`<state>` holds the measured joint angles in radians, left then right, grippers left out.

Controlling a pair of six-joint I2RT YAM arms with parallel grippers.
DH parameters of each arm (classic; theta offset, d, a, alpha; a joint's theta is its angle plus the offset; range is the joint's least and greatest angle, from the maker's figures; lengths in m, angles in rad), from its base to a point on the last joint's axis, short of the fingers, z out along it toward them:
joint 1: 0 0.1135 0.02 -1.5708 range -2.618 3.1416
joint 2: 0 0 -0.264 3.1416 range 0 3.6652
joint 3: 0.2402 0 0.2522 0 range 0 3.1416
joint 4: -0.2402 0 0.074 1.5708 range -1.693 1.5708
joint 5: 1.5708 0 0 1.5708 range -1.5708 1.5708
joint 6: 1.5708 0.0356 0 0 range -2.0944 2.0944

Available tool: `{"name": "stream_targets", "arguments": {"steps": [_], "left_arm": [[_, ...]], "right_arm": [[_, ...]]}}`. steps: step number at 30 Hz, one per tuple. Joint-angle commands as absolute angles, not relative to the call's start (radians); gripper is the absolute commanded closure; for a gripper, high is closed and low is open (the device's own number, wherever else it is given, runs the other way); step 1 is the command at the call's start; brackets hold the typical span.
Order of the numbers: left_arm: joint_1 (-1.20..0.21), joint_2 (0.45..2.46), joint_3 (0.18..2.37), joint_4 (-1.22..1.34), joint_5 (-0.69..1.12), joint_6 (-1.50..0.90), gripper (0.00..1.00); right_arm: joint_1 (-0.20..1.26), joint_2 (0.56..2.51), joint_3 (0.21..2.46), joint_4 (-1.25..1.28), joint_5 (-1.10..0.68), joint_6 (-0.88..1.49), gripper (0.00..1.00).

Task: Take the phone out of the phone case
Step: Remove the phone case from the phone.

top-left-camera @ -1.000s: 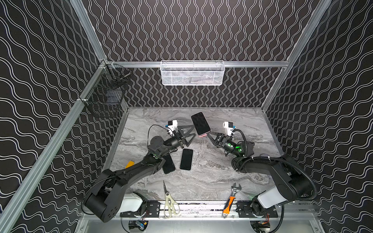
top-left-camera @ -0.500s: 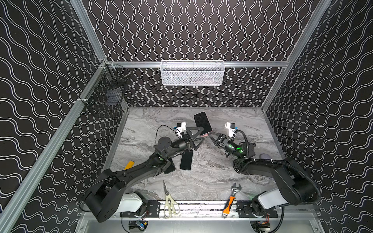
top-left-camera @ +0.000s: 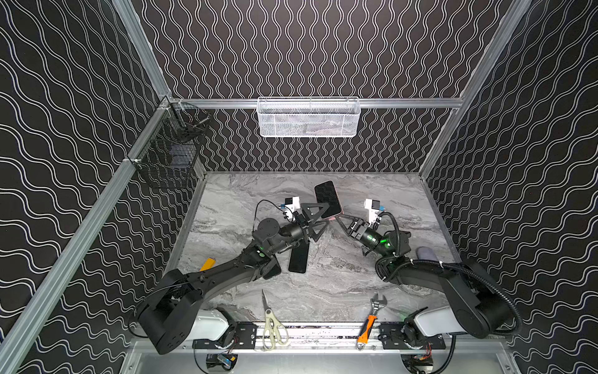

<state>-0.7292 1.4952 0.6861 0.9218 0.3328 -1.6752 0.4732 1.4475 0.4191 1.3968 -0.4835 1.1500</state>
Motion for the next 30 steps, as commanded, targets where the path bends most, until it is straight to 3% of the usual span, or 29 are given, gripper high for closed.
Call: {"name": "stream_targets", "arguments": {"steps": [1, 30], "left_arm": [[-0.734, 1.505, 0.698, 0.927, 0.321, -1.674, 0.02], [-0.750, 1.520, 0.667, 0.884, 0.270, -1.738, 0.07]], "right_arm": [[0.474, 1.445, 0.413, 1.474, -0.463, 1.129, 1.00], [0.487, 1.462, 0.375, 1.564, -0.444, 1.069, 1.00]]}}
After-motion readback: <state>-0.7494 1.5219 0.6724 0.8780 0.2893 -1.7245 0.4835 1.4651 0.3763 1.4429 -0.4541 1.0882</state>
